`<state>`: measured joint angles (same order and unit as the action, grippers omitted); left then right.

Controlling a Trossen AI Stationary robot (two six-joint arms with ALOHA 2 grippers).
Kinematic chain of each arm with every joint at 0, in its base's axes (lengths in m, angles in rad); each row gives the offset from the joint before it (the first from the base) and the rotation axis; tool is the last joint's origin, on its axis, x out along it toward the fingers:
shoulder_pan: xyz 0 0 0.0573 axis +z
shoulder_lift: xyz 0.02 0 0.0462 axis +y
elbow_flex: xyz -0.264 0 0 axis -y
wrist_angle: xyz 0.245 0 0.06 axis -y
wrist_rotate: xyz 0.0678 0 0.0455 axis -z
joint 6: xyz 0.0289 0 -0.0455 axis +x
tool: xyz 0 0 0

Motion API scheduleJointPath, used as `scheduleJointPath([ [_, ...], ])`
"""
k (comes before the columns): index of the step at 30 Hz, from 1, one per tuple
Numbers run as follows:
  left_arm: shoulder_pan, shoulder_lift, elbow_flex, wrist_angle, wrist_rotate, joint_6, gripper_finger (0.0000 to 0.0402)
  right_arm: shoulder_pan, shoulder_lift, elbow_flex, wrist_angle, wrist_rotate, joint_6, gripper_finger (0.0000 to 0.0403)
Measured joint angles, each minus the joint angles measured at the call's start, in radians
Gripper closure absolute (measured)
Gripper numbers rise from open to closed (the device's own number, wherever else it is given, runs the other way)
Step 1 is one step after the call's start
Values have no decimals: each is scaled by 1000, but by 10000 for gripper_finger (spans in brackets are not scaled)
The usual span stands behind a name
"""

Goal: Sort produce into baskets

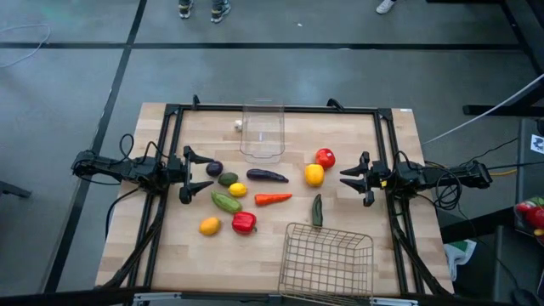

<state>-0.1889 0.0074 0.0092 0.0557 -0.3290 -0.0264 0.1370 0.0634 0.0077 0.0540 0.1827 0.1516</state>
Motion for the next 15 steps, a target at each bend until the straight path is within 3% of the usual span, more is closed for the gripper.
scheduleJointPath([
  [15, 0, 0, 0, 0, 0, -59, 39, 0, 0, 0, 0, 0, 0, 276],
])
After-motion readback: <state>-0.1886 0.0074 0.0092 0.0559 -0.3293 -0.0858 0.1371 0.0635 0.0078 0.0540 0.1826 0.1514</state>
